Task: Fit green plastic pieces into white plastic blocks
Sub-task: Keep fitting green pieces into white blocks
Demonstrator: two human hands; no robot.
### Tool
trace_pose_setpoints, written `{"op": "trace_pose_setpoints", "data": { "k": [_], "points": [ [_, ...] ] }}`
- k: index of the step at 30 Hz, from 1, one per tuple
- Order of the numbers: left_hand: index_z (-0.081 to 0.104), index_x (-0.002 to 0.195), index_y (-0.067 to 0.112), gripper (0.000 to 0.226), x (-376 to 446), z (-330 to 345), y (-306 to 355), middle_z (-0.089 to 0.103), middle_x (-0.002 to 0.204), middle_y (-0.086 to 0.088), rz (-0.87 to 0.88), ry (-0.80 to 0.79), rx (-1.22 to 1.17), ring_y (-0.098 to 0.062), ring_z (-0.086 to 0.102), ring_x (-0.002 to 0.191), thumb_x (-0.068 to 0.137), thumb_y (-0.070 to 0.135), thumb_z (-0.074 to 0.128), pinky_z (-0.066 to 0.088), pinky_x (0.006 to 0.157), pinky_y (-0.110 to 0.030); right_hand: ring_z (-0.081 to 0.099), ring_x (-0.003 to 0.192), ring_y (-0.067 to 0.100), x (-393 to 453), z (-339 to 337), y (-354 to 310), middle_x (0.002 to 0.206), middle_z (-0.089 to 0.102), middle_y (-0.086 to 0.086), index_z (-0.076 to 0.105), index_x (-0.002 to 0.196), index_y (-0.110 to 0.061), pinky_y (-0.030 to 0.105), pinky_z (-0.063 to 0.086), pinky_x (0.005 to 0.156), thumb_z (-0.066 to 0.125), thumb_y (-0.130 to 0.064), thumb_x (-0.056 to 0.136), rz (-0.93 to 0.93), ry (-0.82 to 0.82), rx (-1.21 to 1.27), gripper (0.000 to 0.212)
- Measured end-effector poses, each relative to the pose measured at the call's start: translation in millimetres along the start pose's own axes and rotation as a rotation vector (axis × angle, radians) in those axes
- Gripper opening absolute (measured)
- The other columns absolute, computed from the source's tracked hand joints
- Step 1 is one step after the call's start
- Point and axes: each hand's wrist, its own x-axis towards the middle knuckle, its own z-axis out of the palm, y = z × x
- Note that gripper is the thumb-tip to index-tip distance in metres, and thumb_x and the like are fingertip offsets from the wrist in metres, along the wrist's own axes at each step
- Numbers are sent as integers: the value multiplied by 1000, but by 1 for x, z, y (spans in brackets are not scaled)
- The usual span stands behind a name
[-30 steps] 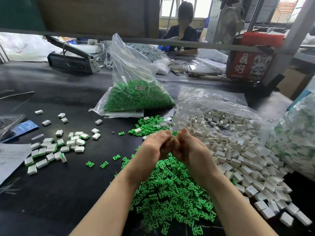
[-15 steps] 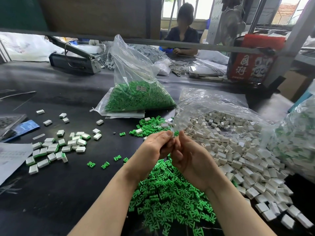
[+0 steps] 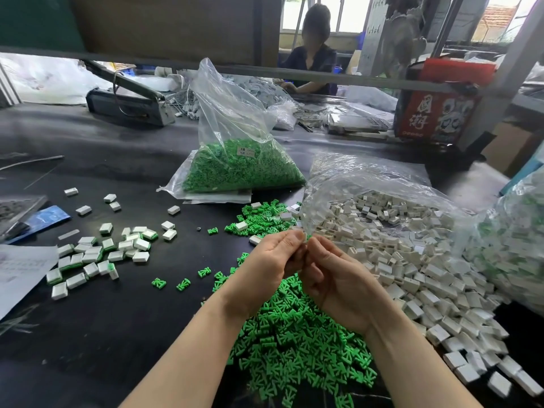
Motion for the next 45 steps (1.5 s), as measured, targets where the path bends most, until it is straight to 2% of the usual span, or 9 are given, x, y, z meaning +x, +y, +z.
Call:
{"op": "trace_pose_setpoints", "data": {
  "k": [8,14,17,21,27,34,38,42,45],
  "points": [
    [55,67,25,34,0,0,4,49,74,-16,17,41,-78,-30,43,76,95,43,47,31,76,-48,51,54,8,5,-3,-2,68,50,3,69,80,-10,17,46,52,66,-31,84,-22,-72,54,21],
    [68,83,28,29,0,0,2,60,83,-10,63,67,-13,-22,53,83,96,44,48,37,81,-44,50,59,5,5,-2,-4,77,59,0,70,90,-11,15,43,54,63,-31,87,-32,-44,103,21],
    [72,99,28,23,0,1,3,62,77,9,134,82,33,-4,57,74,96,40,52,46,71,-26,49,61,9,4,-1,-8,74,56,0,71,88,-15,18,43,51,57,-39,90,-23,20,99,28],
    [70,120,33,32,-1,3,7,60,107,-6,159,86,95,0,55,105,91,35,57,46,90,-13,56,62,11,2,2,-9,78,62,4,71,91,-13,18,44,51,51,-52,92,33,-22,-17,43],
    [69,124,21,40,-2,6,10,45,111,-12,159,110,101,-36,49,124,86,31,61,42,109,-45,60,62,8,-1,8,-11,76,68,-4,79,90,-20,17,49,53,53,-40,92,-4,-50,1,33],
    [74,112,24,26,-1,4,9,50,120,-4,165,93,90,-4,58,106,90,28,61,47,88,-16,56,60,13,-2,9,-14,73,64,3,72,78,-13,20,48,50,60,-34,87,11,41,70,26],
    [72,106,29,21,0,6,6,61,110,-3,261,276,243,-18,62,87,86,32,66,52,69,-26,55,60,11,-1,9,-13,74,65,1,73,80,-13,17,44,48,63,-32,83,-8,57,90,22],
    [72,95,24,14,-1,9,7,64,95,5,351,388,334,-4,58,76,82,28,68,46,62,-24,55,63,10,1,8,-11,77,65,2,74,86,-11,16,44,49,66,-34,81,-32,60,58,25],
    [74,94,23,14,-2,12,9,66,93,2,356,428,323,-9,61,71,81,26,68,50,62,-39,53,65,10,2,8,-9,80,62,4,73,89,-9,17,42,49,70,-33,76,-53,59,31,28]
  ]
}}
